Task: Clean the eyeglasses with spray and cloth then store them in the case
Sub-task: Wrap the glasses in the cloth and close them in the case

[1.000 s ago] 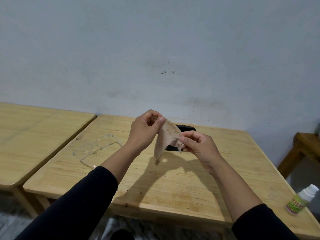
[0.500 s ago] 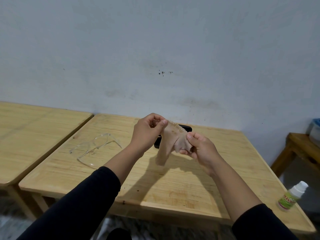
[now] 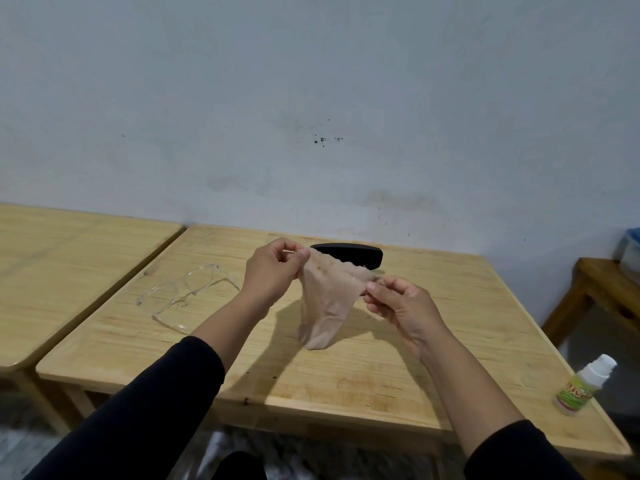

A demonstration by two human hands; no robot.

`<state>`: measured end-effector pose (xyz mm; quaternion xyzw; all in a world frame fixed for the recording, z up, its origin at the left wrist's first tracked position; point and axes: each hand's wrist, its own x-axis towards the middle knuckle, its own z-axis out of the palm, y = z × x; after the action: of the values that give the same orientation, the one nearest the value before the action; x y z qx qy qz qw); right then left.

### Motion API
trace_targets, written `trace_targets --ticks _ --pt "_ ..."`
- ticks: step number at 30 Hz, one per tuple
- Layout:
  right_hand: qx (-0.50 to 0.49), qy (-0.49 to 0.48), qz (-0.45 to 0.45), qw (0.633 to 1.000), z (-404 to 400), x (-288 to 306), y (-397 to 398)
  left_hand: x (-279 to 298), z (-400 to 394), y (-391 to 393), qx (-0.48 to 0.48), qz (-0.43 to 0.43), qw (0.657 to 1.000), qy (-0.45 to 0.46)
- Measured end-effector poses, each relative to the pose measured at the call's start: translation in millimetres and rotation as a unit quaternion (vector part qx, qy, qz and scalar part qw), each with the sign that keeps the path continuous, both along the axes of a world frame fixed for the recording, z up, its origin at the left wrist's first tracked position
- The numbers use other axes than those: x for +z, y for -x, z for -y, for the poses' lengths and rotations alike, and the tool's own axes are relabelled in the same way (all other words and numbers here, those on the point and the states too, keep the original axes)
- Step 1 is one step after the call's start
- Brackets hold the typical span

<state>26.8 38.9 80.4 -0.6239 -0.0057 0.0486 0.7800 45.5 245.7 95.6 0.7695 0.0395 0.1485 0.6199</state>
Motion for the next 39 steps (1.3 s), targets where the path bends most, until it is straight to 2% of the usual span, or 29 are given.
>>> trace_targets --ticks 10,17,20,24,29,34,39 --pt "-0.096 0.106 0.058 0.988 19 13 -15 -5 -8 -8 0.013 0.018 1.000 -0.007" --pt "-0.158 0.098 0.070 0.980 29 30 -44 9 7 -24 0.016 0.046 0.999 -0.003" --pt "-0.192 0.109 0.111 0.969 32 46 -51 25 12 -31 0.012 0.080 0.997 0.021" --pt "-0.173 0.142 0.158 0.962 39 48 -45 26 8 -27 -0.018 0.109 0.994 0.015" --pt "-0.103 0.241 0.111 0.959 44 -8 -12 -27 -2 7 -0.099 0.058 0.988 -0.099" --pt "-0.048 0.318 0.047 0.946 49 -43 31 -71 -7 45 -0.171 0.004 0.964 -0.205" --pt "0.000 0.441 0.065 0.895 59 -49 49 -79 -12 57 -0.232 0.045 0.925 -0.297"
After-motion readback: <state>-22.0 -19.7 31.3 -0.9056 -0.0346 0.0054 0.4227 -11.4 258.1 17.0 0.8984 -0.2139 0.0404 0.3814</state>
